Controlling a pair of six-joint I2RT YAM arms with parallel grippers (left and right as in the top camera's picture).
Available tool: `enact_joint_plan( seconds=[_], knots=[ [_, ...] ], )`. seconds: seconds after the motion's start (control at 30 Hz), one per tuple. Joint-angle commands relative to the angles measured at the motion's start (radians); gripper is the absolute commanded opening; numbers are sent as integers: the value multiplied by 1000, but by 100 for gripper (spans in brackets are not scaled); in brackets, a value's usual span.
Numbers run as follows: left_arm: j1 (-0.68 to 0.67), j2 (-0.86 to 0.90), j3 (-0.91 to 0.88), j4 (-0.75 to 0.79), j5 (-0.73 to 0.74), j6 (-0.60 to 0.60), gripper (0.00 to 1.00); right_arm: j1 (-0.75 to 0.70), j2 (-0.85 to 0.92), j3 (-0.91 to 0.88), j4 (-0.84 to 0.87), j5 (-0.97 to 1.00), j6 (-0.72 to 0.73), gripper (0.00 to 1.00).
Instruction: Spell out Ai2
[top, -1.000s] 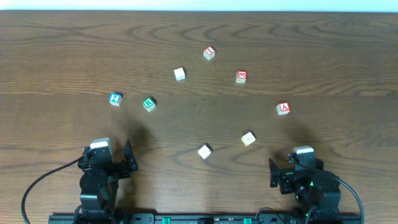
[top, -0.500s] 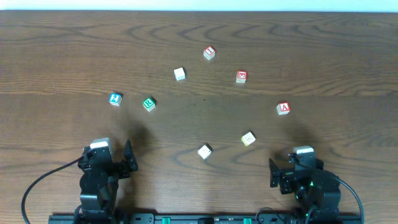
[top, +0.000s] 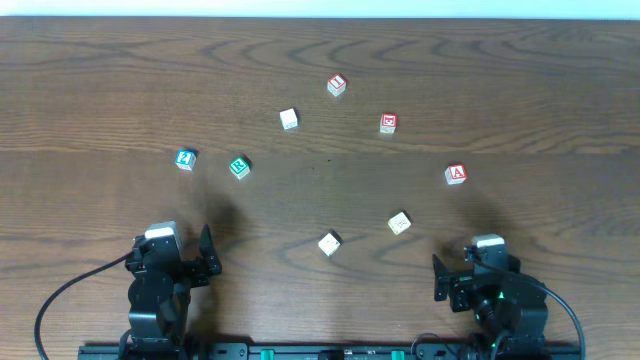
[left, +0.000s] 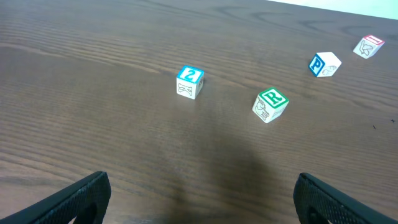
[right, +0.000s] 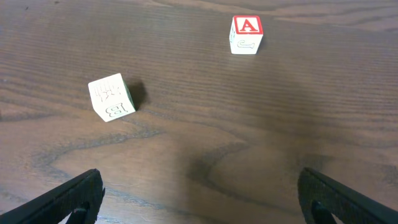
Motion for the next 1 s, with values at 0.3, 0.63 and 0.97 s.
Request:
enact_joint_plan(
  seconds=[0.3, 0.63, 0.97],
  knots=[
    [7, -6, -18, 0, -3, 14, 95, -7, -9, -13, 124, -53, 71, 99],
    [7, -6, -18, 0, -3, 15, 96, -7, -9, -13, 309, -235, 858, 99],
    [7, -6, -18, 0, -3, 14, 96, -6, 216, -5, 895, -577, 801, 99]
  ],
)
